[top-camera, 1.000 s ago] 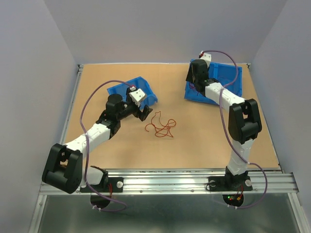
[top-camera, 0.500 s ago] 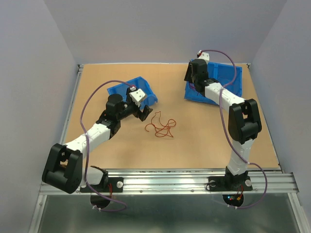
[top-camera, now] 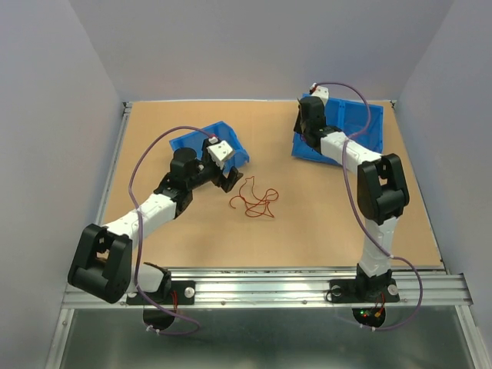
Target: Untangle the cables
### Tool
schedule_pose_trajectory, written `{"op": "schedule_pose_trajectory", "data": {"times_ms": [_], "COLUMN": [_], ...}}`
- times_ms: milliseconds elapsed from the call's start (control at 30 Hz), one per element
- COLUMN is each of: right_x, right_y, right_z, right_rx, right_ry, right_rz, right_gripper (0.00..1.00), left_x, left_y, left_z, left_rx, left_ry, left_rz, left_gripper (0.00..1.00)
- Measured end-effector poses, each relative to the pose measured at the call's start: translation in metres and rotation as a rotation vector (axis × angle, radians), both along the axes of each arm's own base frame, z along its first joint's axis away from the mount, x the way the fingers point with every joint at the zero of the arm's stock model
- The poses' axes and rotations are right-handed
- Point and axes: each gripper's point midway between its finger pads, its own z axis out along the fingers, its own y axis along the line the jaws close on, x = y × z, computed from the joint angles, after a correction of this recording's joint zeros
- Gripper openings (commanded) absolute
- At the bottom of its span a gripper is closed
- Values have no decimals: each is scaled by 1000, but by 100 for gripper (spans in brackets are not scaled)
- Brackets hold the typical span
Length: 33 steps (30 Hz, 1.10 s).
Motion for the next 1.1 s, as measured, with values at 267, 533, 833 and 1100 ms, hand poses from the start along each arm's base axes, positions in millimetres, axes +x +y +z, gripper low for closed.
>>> {"op": "schedule_pose_trajectory", "data": {"times_ms": [267,533,833,1100], "right_x": [-1,21,0,-64], "right_y": [-22,-59,-53,-52], "right_z": [6,-46,-80,43], "right_rx": [11,38,45,145], "right_ry": [0,137,271,84], "right_rz": [-67,-136,-107,-44], "right_gripper": [1,19,81,82], "left_x": [6,4,-19,-24], "left_y": [-10,-42,-50,-59], "left_z": [-6,-47,-81,-91], "left_rx": [34,181,321,359], "left_ry": [32,122,171,178], "left_rz": [-15,-61,-120,-199], "left_gripper": [98,99,99,99]}}
